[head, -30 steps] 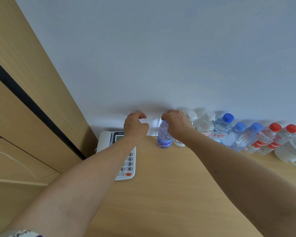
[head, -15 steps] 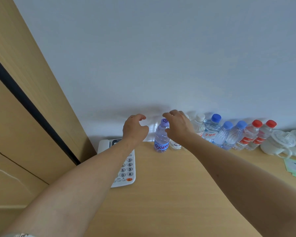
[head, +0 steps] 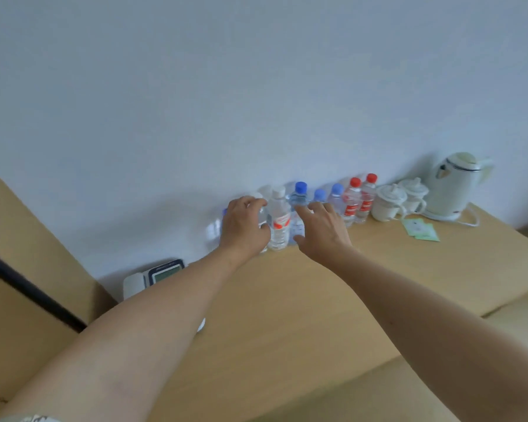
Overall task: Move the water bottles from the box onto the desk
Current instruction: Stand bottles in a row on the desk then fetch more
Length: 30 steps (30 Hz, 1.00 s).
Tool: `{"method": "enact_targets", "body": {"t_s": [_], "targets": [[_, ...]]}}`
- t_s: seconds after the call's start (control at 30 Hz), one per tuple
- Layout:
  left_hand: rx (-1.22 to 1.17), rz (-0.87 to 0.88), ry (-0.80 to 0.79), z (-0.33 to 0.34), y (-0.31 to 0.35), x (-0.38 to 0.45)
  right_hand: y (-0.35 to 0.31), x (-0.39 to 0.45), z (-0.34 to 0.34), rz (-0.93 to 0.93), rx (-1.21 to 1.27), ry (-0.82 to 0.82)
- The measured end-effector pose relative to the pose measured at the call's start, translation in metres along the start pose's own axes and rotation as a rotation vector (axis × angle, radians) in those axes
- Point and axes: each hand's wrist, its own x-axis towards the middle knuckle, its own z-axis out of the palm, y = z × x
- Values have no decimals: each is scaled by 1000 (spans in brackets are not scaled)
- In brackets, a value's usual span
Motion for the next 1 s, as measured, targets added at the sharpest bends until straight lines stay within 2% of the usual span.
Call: {"method": "enact_targets", "body": {"t_s": [0.23,0.43,0.7,1.0], "targets": [[39,286,-123,60,135,-7,114,-82,-54,222,-67,58],[76,479,-258,145,283,-49,243,-198,-102,482,-96,42],[45,786,-442,243,494,-151,383,-390,-167,837,-107,85],[-40,1106,-643,313,688,-280,473,-577,-222,1243,-125,198]]}}
